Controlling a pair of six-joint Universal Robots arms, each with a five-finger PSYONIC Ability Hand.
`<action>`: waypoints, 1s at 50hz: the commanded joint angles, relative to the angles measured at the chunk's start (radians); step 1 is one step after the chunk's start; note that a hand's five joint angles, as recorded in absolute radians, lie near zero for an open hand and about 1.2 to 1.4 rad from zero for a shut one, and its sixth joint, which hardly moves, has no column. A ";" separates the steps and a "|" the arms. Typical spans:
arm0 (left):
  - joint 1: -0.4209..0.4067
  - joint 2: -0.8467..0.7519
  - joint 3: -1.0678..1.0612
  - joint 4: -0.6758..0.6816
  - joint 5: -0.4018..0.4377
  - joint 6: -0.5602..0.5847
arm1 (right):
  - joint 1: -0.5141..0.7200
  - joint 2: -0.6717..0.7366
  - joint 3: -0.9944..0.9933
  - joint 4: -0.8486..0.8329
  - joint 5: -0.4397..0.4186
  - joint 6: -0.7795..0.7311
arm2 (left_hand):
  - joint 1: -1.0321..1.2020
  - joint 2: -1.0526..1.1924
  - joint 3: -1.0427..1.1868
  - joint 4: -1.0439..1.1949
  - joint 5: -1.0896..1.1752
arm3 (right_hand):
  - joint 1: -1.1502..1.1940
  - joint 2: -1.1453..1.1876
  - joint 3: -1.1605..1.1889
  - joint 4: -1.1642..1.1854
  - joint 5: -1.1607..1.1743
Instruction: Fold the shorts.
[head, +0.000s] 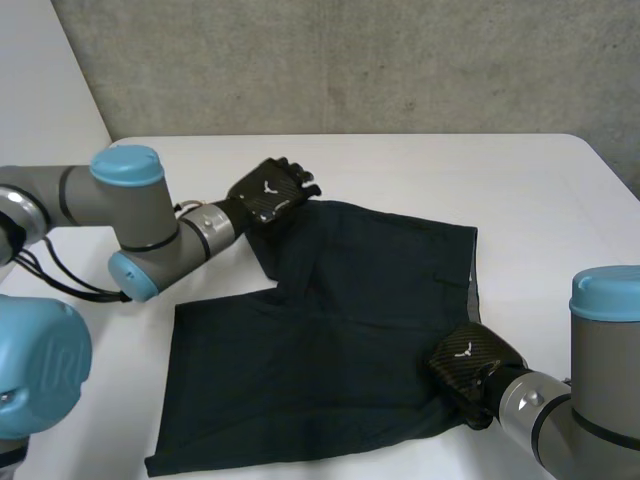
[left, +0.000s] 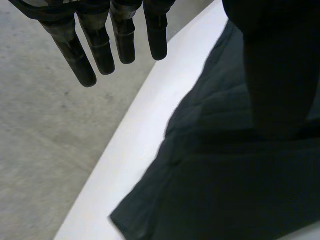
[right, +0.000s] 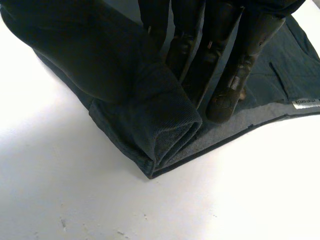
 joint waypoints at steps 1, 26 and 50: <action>-0.028 -0.061 0.034 -0.041 0.047 0.012 | 0.000 0.004 0.006 -0.014 0.000 0.000 | 0.060 0.071 0.065 0.075 0.082 | 0.411 0.219 0.206 0.205 0.234; -0.004 -0.093 0.112 -0.070 -0.066 0.015 | -0.005 0.009 0.004 -0.017 0.001 0.000 | 1.076 1.087 1.081 1.090 1.098 | 0.411 0.219 0.206 0.205 0.234; 0.004 0.174 -0.363 -0.116 -0.534 -0.017 | 0.000 0.009 0.006 -0.018 0.001 0.000 | 1.076 1.087 1.081 1.090 1.098 | 0.411 0.219 0.206 0.205 0.234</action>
